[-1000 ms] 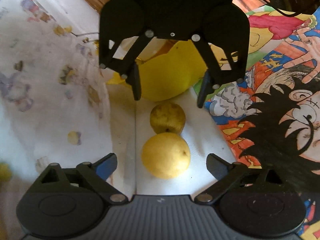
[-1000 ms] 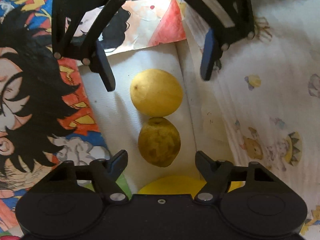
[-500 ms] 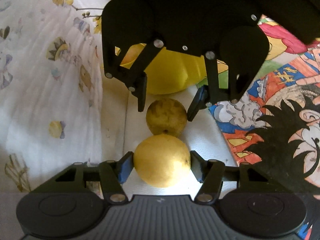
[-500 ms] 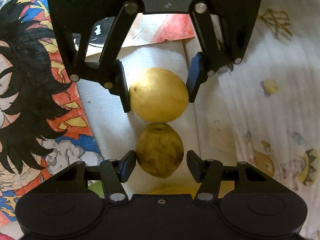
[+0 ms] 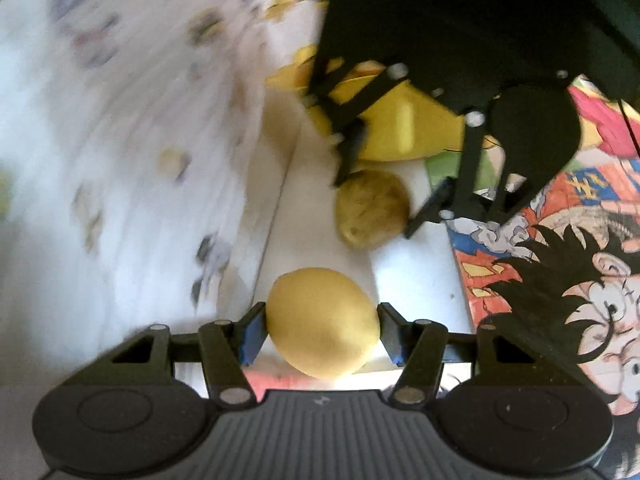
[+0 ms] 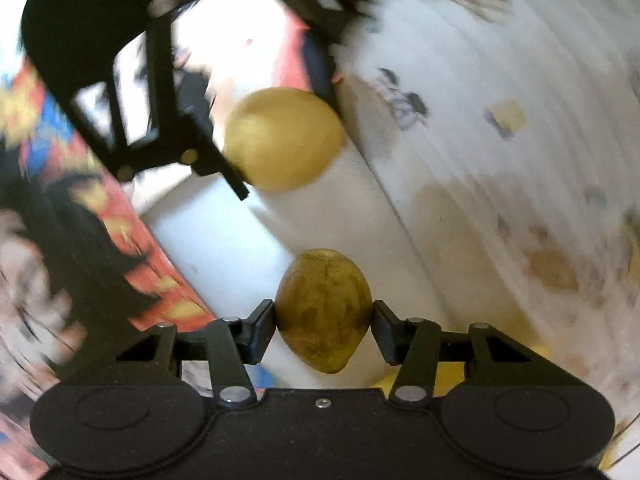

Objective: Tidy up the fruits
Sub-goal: 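Grasp a yellow lemon with the left tool while the right tool grasps the other lemon, then carry both lemons over the metal tray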

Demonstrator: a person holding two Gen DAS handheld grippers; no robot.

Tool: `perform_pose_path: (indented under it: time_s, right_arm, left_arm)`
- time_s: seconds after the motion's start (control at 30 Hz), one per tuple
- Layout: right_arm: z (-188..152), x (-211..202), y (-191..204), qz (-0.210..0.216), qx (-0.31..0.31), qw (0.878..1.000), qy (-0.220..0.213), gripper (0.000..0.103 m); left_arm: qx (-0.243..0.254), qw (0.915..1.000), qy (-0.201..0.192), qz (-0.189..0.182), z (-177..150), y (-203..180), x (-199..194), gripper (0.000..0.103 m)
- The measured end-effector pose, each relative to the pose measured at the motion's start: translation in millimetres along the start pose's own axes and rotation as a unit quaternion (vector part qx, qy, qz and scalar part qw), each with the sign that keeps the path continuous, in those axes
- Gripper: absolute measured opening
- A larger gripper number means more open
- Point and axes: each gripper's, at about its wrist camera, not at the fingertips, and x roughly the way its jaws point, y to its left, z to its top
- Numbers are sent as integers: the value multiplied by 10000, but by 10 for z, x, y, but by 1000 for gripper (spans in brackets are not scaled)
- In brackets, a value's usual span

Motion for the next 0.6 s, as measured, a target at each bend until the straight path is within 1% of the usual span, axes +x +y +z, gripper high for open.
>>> perform_pose_path:
  time_s: [0.07,0.13,0.23,0.33,0.37,0.53,0.6]
  right_arm:
    - [30,-14,-104,136,433,9990,15,54]
    - [63,-8,-183,216,701,9973,-25,54]
    - [118,18,-305,289,1058,9939,-95,54]
    - [140,67,-260,97,809,9967,53,55]
    - [141,65,-266,89,785,9969,23,55]
    - [148,66,-293,41,880,9961,-20,55]
    - [120,1,-258,22,1039,9946,-21,54]
  left_arm:
    - [-239,9997,96,-15,-35,40,-53,62]
    - [-396,9991,153,-28,-58,79,-92,62]
    - [-462,9988,148,-39,-47,111,-81,63]
    - [-402,9991,106,-50,-41,148,-47,63]
    - [-378,9992,83,-52,-43,147,-39,63]
    - [-218,9998,23,-26,-84,85,-56,63]
    - [-187,9998,25,6,-66,55,-47,62]
